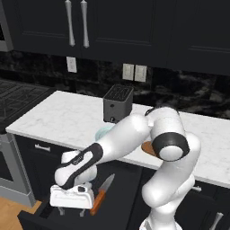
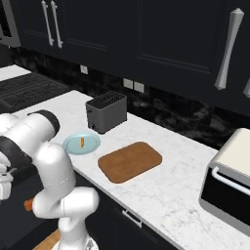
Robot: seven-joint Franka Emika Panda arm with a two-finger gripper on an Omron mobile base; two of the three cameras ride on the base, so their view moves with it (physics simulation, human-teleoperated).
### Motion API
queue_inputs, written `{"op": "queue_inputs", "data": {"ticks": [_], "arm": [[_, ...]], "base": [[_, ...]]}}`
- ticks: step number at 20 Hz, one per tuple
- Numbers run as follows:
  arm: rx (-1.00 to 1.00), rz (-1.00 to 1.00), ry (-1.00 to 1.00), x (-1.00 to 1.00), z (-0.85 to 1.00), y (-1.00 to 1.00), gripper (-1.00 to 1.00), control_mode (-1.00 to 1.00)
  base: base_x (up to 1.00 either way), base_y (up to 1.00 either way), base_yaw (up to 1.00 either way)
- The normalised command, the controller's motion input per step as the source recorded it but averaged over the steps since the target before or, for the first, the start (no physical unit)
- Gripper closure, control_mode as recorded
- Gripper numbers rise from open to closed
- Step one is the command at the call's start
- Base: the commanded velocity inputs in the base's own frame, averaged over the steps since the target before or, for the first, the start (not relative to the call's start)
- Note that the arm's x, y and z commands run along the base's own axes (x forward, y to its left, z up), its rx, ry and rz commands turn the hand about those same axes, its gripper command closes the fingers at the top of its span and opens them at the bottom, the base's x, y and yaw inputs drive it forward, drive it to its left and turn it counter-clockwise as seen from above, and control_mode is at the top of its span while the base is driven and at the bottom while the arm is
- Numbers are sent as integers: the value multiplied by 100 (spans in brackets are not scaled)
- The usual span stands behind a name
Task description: Pick up the knife from the drawer and place it on the cutting board. Then place the meat from the plate to the cutting board.
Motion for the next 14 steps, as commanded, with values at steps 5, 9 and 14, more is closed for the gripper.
{"op": "queue_inputs", "data": {"ticks": [5, 9, 14], "arm": [[0, 0, -18, 42, 0, -78, -100, -100], [0, 0, -14, 12, -4, -60, -100, -100], [0, -3, -1, 0, -3, -41, -100, -100]], "base": [[0, 0, 0], [0, 0, 0], [0, 0, 0]]}}
